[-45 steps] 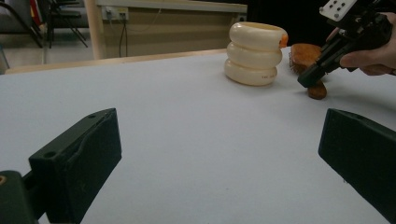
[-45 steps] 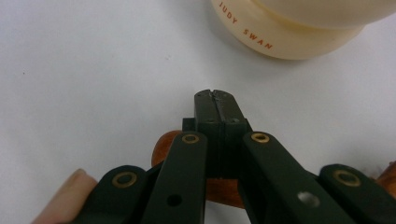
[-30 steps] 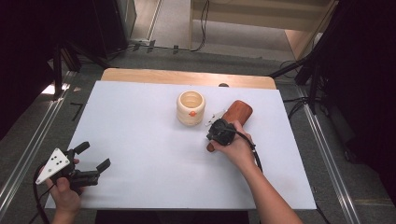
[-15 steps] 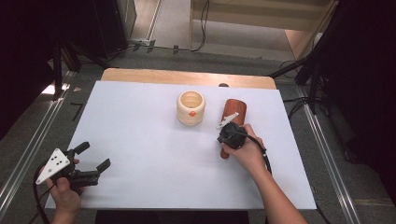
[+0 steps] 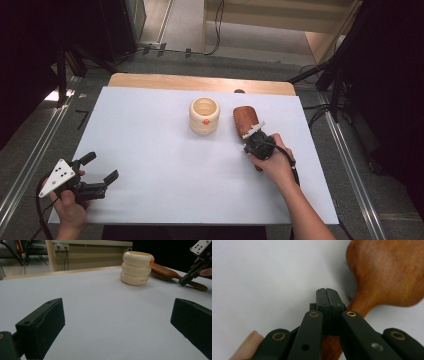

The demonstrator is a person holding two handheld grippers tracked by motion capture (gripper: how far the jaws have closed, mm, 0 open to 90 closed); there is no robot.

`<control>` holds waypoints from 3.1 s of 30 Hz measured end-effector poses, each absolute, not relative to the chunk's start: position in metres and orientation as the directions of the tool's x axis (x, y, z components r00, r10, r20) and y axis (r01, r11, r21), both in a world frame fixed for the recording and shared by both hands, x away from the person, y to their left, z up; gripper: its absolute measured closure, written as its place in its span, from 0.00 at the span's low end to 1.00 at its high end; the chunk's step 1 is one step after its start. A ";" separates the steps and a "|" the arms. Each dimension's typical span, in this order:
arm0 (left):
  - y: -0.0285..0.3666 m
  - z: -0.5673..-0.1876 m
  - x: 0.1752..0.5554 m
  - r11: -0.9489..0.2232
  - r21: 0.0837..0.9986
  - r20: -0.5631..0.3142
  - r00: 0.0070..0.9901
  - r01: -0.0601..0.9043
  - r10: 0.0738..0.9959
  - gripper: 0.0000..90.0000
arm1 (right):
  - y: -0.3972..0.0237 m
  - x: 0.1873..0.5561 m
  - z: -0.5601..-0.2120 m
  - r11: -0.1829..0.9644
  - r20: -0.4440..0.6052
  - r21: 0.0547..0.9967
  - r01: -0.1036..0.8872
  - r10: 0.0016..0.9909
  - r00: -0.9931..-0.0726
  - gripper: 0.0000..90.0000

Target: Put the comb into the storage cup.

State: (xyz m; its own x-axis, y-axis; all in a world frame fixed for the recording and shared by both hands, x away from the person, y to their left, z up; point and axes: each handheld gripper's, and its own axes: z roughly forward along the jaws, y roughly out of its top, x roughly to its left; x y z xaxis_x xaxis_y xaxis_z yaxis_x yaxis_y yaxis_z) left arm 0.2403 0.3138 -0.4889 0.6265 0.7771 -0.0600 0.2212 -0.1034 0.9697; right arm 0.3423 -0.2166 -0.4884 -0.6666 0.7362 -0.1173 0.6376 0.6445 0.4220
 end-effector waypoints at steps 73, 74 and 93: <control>0.314 -0.489 0.240 -0.105 0.969 -0.059 0.626 0.222 0.777 0.00 | -0.258 0.373 -0.491 0.440 0.048 0.412 0.798 0.864 -0.501 0.77; 0.314 -0.489 0.240 -0.105 0.969 -0.059 0.626 0.222 0.777 0.00 | -0.258 0.373 -0.491 0.440 0.048 0.412 0.798 0.864 -0.501 0.77; 0.313 -0.489 0.241 -0.106 0.969 -0.058 0.625 0.222 0.778 0.00 | -0.263 0.350 -0.500 0.372 0.066 0.553 0.746 0.872 -0.484 0.78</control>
